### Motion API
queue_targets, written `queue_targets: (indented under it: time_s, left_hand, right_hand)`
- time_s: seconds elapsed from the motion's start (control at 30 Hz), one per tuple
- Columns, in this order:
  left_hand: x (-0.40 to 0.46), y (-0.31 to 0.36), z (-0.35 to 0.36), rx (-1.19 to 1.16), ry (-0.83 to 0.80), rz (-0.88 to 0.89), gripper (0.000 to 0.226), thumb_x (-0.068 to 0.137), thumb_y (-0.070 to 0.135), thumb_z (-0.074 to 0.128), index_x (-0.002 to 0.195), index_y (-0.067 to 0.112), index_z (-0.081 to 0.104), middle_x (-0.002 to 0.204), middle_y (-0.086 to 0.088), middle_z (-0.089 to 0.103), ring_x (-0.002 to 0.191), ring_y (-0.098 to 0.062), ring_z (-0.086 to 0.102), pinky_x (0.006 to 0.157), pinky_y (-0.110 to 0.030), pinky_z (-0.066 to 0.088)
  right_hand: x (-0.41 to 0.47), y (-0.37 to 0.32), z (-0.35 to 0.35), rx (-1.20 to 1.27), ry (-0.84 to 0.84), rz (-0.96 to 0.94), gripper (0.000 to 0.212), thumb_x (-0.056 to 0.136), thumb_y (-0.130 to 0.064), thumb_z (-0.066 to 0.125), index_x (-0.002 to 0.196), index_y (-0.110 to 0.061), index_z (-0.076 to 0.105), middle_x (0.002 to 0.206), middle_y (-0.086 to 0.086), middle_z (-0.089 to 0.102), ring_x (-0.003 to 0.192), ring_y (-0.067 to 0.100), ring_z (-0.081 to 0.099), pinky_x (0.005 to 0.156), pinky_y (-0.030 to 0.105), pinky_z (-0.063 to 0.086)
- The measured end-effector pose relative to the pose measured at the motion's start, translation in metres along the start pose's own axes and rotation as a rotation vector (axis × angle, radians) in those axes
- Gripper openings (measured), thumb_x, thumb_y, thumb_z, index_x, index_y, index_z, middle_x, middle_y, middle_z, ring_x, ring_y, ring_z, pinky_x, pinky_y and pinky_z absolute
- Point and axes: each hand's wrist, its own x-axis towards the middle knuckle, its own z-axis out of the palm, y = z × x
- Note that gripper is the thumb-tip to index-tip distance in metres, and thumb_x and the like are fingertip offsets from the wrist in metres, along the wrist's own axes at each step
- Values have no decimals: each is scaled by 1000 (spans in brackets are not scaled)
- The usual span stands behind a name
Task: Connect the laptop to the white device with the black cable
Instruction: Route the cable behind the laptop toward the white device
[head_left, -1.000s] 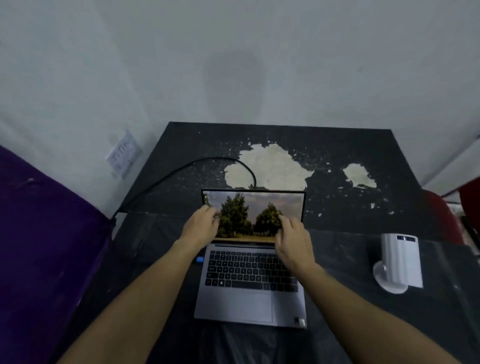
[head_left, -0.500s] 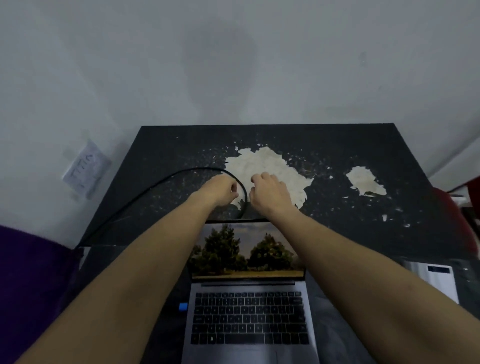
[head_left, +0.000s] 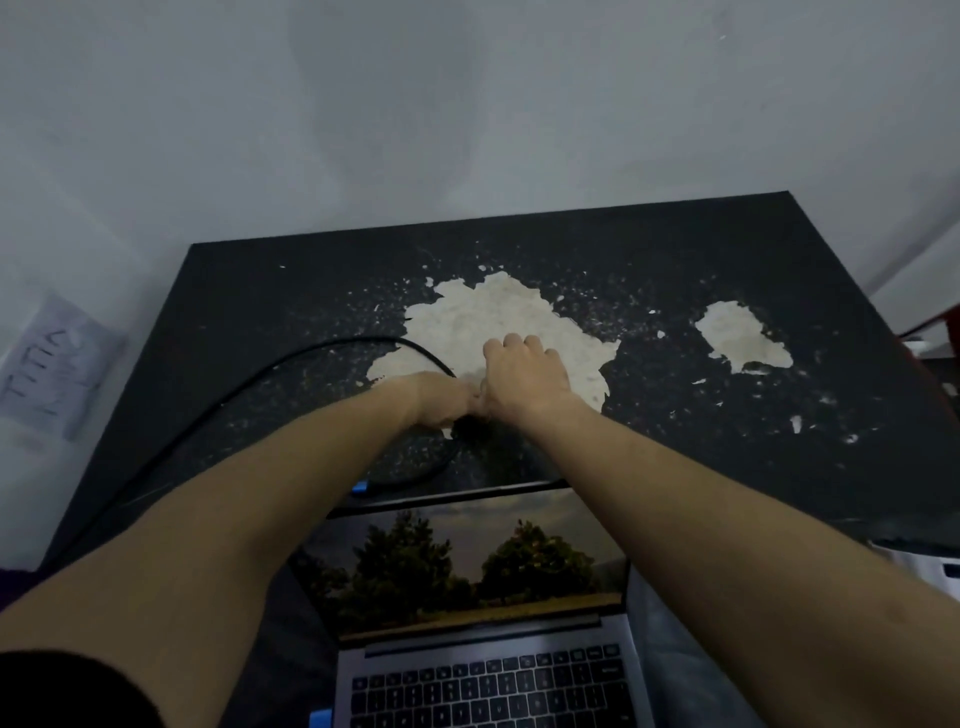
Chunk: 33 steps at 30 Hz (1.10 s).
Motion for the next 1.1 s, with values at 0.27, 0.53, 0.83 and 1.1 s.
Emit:
queue_targets:
  time_s: [0.27,0.53,0.83,1.1]
  left_hand:
    - [-16,-24,2,217,209,25,34,98,16,52,129,28,59,120,2,60,102,-20,54,85,-37,47]
    - [-100,-43,-81,140,586,-160,26,89,4,64,112,16,60,102,-7,62,83,-26,62,72,-42,51]
    - [-195,5,-172,28,901,-273,17,94,-1,57,108,9,58,99,-17,52,79,-34,54,58,-48,52]
    - [-219,109,-228,-110,1042,-399,13,99,2,54,108,11,50,90,-10,42,60,-30,48,52,-40,45]
  right_hand:
    - [-4,-4,-3,21,-8,27,37,95,-23,47,129,-10,50,132,13,53,123,33,48,96,44,40]
    - [-27,-23,-38,356,-115,126,50,95,-46,50,132,-12,48,131,11,59,120,35,54,96,47,42]
    - [-95,-8,-119,782,120,104,20,102,-32,46,110,-17,56,95,2,63,76,17,58,63,32,40]
    - [-191,18,-172,1270,194,239,25,103,-27,40,123,-13,49,89,12,74,69,24,71,59,33,48]
